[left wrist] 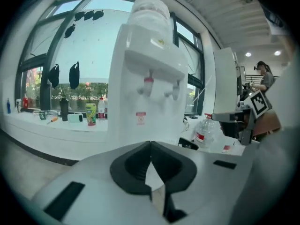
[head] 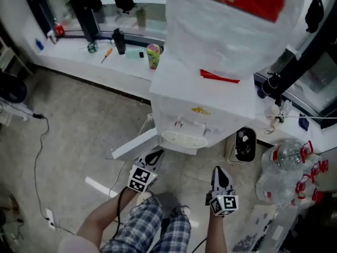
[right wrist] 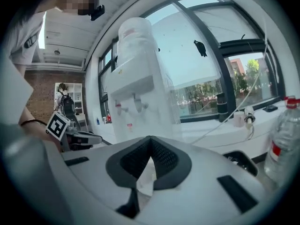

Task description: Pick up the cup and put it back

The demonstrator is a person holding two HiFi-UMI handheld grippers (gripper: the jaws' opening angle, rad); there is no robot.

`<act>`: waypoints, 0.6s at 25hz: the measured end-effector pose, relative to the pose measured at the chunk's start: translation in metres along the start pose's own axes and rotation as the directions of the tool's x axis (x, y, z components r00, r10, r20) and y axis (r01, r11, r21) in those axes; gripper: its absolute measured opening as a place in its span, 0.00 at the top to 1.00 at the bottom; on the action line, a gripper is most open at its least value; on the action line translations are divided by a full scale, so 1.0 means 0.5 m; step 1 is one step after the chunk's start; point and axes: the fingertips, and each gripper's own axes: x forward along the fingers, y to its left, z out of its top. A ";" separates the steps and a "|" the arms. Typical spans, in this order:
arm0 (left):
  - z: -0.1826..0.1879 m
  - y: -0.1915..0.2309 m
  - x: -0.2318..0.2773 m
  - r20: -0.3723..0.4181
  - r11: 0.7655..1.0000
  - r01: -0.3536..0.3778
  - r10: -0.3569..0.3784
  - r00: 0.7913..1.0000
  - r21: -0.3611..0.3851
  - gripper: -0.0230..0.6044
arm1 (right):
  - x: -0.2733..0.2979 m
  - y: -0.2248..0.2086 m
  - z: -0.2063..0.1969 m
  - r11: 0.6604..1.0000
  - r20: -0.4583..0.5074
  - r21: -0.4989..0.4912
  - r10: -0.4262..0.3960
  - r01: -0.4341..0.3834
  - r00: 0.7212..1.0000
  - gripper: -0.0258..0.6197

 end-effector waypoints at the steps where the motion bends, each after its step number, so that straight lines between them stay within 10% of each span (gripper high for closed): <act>1: 0.047 -0.001 -0.027 0.009 1.000 -0.008 0.008 1.000 0.001 0.92 | -0.017 0.003 0.046 1.000 -0.001 -0.007 -0.009 0.009 1.000 0.93; 15: 0.688 -0.052 -0.311 0.135 0.993 0.015 -0.030 0.990 0.115 0.92 | -0.206 0.127 0.647 0.999 0.119 0.000 -0.049 0.049 0.992 0.93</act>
